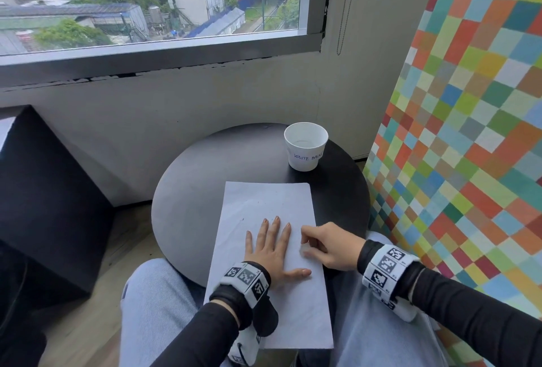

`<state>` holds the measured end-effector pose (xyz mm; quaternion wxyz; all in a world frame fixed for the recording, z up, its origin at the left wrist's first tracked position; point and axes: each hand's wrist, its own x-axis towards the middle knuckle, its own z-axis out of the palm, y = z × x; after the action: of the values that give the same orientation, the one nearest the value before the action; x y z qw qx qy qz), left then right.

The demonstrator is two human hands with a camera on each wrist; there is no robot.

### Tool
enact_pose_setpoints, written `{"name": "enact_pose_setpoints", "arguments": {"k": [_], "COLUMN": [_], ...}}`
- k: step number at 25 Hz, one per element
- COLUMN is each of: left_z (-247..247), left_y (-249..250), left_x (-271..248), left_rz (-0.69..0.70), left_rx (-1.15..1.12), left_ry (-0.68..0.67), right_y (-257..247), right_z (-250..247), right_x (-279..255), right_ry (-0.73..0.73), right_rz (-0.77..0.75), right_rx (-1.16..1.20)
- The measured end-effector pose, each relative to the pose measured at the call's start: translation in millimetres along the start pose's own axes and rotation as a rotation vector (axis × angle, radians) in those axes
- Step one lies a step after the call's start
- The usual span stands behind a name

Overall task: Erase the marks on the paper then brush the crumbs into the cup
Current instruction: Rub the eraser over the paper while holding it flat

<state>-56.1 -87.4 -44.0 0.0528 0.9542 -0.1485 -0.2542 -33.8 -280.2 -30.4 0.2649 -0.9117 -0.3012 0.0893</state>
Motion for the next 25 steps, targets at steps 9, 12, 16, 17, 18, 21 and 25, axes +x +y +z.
{"name": "enact_pose_setpoints", "arguments": {"k": [9,12,16,17,18,21,25], "left_z": [0.7,0.3,1.2,1.5,1.9,2.6,1.9], "left_y": [0.4,0.4,1.4,1.7,1.6,0.8,1.4], "left_x": [4.4,3.8,3.1,2.8,2.7,5.0,2.6], "left_rz": [-0.004,-0.001,-0.021,-0.019,-0.015,-0.014,-0.010], "left_rx": [-0.002,0.011,0.002,0.006,0.007,0.013,0.006], "left_ry": [-0.026,-0.026,-0.019,-0.018,-0.018,-0.009,-0.016], "right_y": [3.5,-1.3,2.5,2.7,0.5,0.0,-0.8], "right_z": [-3.6,2.0,-3.8,-4.4,-3.2,-1.4,-0.4], "right_x": [1.9,-3.2,-0.7,-1.1,-2.7,-3.5,-2.3], "right_ry": [0.099,0.012,0.083,0.076,0.032,0.004,0.024], "right_rz": [0.059,-0.017,0.045,0.044,0.020,0.002,0.002], "right_rx": [0.013,0.009,0.008,0.009,0.014,0.025,0.018]}}
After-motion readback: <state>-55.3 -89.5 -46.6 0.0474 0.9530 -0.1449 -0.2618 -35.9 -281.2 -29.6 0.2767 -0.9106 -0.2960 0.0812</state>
